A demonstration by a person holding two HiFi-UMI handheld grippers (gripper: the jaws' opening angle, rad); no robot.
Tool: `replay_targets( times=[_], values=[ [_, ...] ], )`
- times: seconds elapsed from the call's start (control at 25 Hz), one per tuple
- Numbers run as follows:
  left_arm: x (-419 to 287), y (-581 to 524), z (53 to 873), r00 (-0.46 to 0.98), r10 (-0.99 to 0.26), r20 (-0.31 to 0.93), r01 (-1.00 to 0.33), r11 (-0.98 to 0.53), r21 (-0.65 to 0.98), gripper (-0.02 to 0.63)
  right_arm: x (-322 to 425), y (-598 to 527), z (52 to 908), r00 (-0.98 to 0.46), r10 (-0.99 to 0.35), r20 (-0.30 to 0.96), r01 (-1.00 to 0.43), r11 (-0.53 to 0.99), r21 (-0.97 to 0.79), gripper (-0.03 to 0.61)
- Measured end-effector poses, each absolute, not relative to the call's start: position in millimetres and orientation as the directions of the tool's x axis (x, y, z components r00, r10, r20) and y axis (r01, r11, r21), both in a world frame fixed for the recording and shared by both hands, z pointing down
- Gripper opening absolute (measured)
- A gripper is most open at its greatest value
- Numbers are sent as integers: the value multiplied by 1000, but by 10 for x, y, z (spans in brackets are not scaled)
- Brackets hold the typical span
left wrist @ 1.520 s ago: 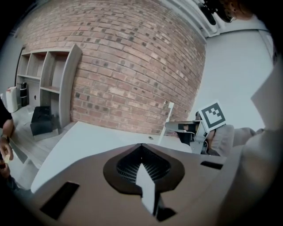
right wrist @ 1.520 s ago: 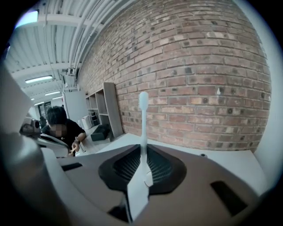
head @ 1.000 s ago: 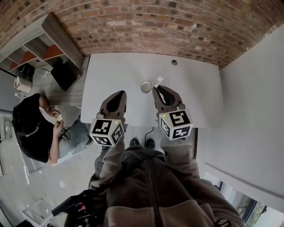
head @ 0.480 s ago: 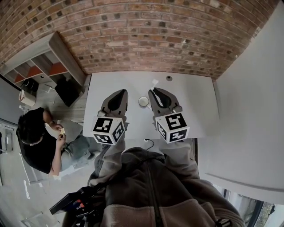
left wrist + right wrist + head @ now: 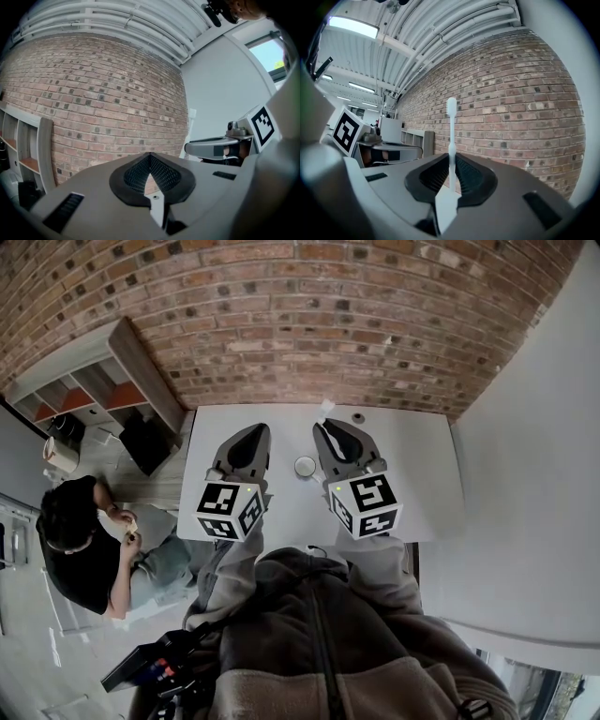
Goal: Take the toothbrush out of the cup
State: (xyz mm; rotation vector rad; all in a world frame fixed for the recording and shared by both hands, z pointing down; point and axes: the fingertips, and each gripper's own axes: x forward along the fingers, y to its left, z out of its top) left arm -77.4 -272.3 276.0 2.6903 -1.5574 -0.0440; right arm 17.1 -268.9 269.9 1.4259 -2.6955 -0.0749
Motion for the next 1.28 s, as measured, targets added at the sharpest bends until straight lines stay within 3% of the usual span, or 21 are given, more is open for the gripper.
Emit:
replay_targets(
  times=[1.28],
  values=[
    [-669,-2710,2823,522,-853,11,-852,-520,67,3,301,-2609,2721,-533,-843,71,-837,538,99,43]
  ],
)
